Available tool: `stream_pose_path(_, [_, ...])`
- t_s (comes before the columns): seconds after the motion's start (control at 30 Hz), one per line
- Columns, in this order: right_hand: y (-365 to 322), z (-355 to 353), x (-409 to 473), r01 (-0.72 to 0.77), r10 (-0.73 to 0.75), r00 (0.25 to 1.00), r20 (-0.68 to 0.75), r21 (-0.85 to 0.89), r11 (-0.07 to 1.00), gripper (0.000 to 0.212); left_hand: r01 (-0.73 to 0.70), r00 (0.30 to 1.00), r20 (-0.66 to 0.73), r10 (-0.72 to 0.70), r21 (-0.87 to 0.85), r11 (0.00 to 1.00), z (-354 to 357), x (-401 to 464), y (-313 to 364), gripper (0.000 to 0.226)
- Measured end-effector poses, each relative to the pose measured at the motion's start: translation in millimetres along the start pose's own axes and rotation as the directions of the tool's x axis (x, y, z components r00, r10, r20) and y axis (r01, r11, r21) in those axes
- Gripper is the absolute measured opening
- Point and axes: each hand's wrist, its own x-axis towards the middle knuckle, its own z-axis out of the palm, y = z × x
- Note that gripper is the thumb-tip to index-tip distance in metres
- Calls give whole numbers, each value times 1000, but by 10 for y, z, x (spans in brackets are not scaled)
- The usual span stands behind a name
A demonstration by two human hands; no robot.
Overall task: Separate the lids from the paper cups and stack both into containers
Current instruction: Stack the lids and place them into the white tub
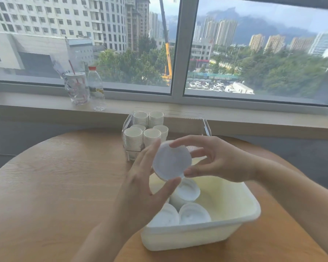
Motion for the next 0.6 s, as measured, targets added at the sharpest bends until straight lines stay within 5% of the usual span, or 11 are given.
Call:
stream_pose_path(0.3, [344, 204, 46, -112, 107, 993, -47, -97, 989, 59, 132, 990, -60, -124, 163, 978, -202, -286, -294, 81])
stream_pose_path(0.6, [609, 587, 464, -114, 137, 990, 29, -399, 910, 61, 265, 962, -73, -262, 23, 964, -288, -541, -510, 80])
